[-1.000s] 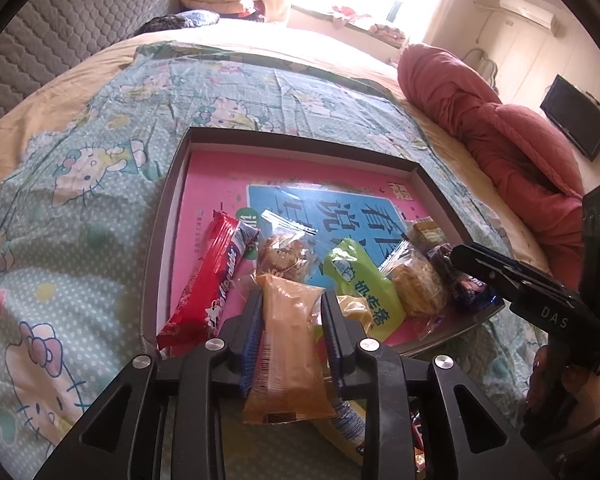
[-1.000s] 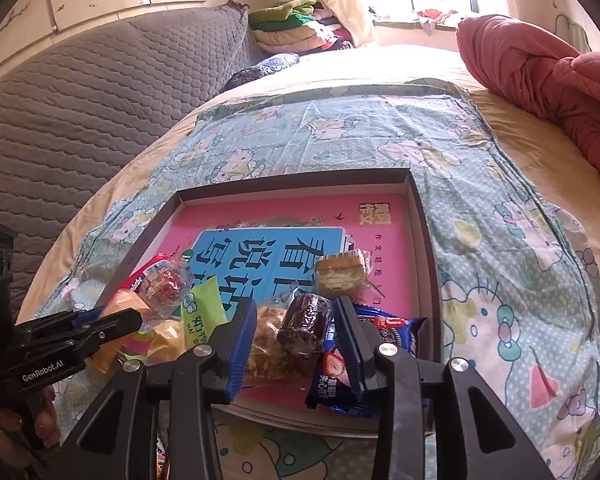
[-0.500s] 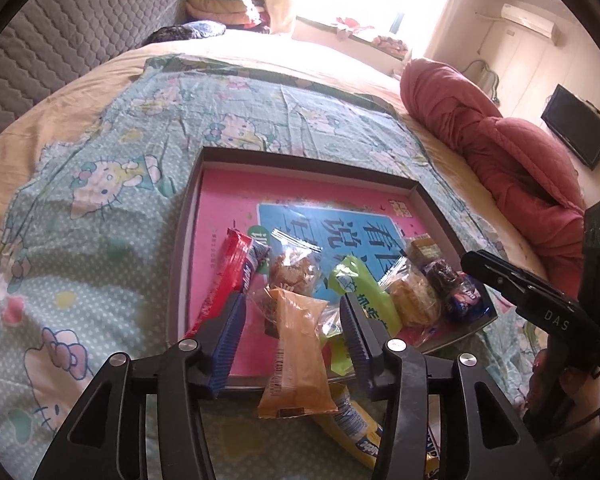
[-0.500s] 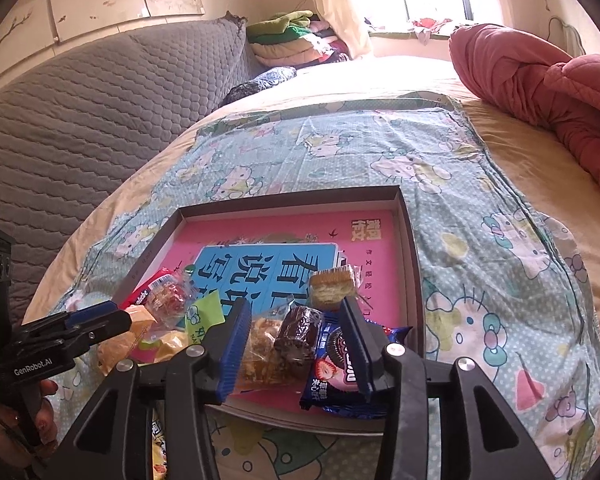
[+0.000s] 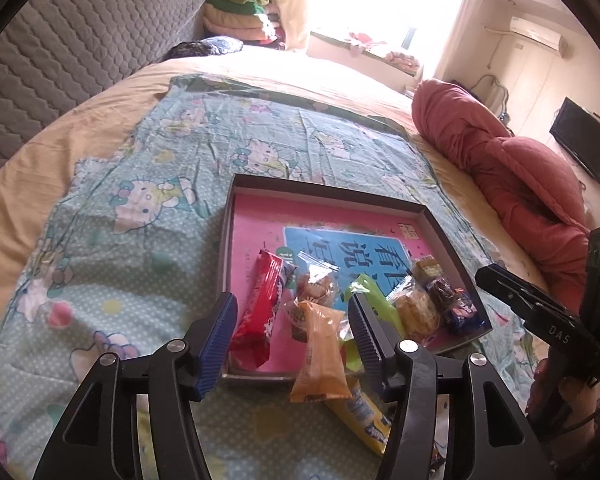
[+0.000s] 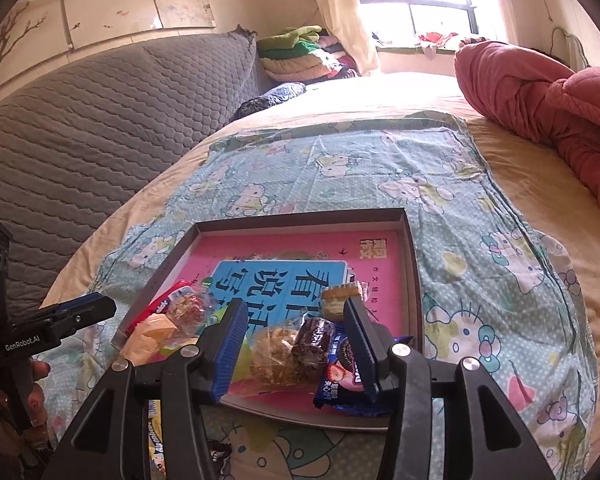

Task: Organize snacks
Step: 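Lower and release the orange cake from the left tool while the right tool releases the chocolate, then close the right tool on the Snickers bar while the left tool grasps the yellow bar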

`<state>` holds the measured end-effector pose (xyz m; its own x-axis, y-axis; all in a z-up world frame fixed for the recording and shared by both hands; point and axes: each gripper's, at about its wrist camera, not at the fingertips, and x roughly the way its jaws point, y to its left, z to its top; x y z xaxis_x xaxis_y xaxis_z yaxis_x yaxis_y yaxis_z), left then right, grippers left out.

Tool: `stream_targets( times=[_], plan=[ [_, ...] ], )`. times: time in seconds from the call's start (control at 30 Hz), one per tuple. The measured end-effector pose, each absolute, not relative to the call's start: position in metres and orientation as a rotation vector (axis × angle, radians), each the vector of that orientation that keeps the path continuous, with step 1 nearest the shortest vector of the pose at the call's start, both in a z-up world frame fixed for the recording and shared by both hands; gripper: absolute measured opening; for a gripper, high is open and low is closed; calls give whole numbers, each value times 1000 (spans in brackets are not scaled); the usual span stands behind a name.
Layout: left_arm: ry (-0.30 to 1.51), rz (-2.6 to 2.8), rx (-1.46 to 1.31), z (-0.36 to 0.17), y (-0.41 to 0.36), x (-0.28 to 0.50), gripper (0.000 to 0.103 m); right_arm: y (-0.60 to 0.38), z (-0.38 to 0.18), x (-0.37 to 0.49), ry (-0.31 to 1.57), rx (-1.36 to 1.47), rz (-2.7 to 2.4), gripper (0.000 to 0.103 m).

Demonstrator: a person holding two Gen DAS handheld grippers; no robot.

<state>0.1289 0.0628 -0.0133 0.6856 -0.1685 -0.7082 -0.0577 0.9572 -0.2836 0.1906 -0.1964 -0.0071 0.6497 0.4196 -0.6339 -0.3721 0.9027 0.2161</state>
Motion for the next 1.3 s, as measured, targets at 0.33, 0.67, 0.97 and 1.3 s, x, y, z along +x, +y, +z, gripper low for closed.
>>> stream_targets(
  times=[0.33, 0.67, 0.97, 1.3],
  plan=[
    [842, -14, -339, -7, 76, 112, 67, -184, 0, 173, 730, 35, 482, 52],
    [856, 10, -325, 3, 66, 96, 71, -177, -3, 145, 780, 7, 486, 56],
    [908, -38, -313, -5, 43, 83, 71, -172, -16, 115, 854, -14, 490, 56],
    [981, -55, -285, -19, 20, 78, 71, -169, -27, 89, 917, -36, 504, 56]
  ],
)
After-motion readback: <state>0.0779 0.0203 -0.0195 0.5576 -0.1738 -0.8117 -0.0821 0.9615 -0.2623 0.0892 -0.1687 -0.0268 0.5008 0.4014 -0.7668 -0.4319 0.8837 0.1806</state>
